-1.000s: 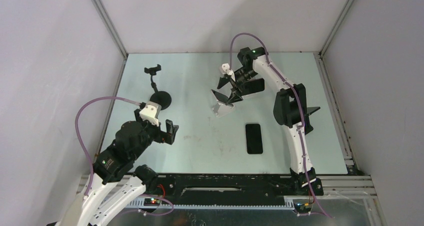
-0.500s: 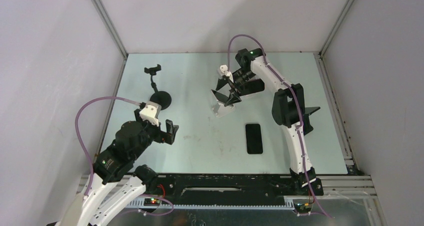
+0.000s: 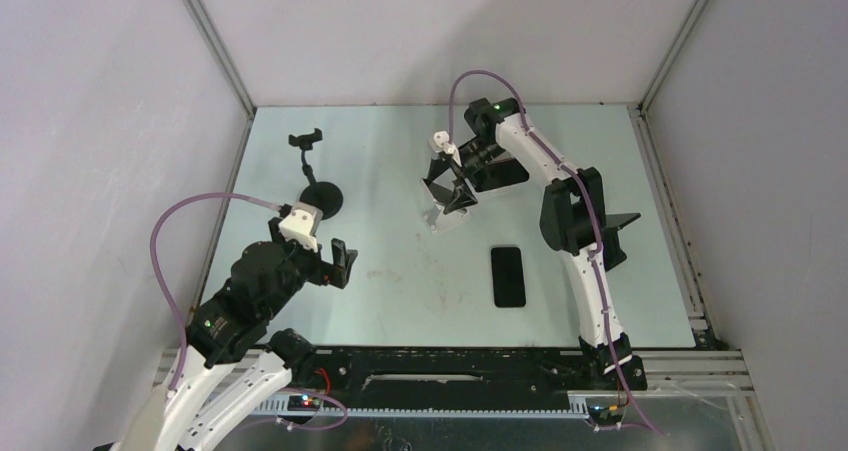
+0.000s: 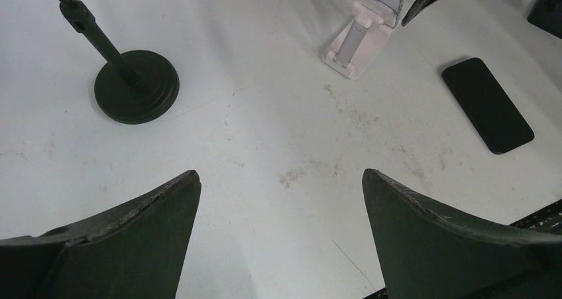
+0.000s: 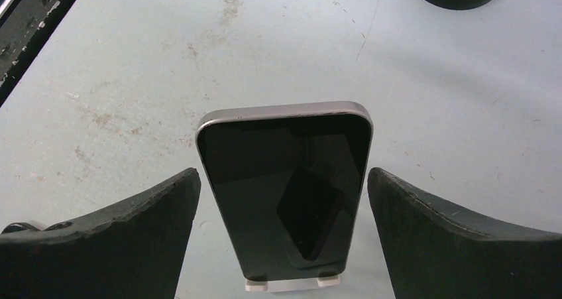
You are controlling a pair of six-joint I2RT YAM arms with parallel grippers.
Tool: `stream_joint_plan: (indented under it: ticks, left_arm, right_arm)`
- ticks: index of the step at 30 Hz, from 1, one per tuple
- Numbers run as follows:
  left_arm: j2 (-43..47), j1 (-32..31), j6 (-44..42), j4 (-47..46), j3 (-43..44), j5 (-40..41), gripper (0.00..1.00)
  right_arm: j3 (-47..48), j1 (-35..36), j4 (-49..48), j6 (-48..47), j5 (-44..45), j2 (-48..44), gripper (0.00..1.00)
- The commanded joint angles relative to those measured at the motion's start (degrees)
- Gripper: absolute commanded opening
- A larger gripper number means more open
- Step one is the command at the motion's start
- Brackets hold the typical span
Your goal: Remove the phone from the phone stand
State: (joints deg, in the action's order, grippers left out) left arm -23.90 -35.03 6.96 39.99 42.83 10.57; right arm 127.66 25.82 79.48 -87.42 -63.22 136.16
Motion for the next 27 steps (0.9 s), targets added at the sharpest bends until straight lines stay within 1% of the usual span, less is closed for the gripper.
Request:
stream_joint_plan:
  ticks: [1, 5, 15, 19, 22, 25, 27]
  left_arm:
    - [0.4, -0.2, -1.1, -1.8, -0.5, 0.2, 1.00]
    - [0.4, -0.2, -1.0, -1.8, -0.5, 0.2, 1.00]
    - [0.3, -0.2, -1.1, -1.8, -0.5, 0.2, 1.00]
    - [0.3, -0.2, -1.1, -1.8, -0.5, 0.2, 1.00]
    - [0.3, -0.2, -1.1, -1.8, -0.5, 0.2, 1.00]
    - [0.3, -0.2, -1.1, -1.8, -0.5, 0.2, 1.00]
    - [0.3, -0.2, -1.0, -1.8, -0.5, 0.3, 1.00]
  right_arm:
    - [2.8, 0.5, -0.6, 0.8, -2.2, 1.4, 0.99]
    - [3.2, 0.6, -0.4, 0.8, -2.8, 1.9, 0.99]
    - [4.1, 0.6, 2.1, -1.4, -3.1, 2.9, 0.92]
    - [4.1, 0.5, 2.6, -2.2, -3.2, 3.0, 0.83]
    - [4.1, 0.5, 3.2, -2.8, -3.4, 2.9, 0.72]
    - [4.1, 0.5, 4.0, -3.5, -3.5, 2.7, 0.64]
    - [4.1, 0.6, 4.3, -3.9, -3.6, 2.4, 0.60]
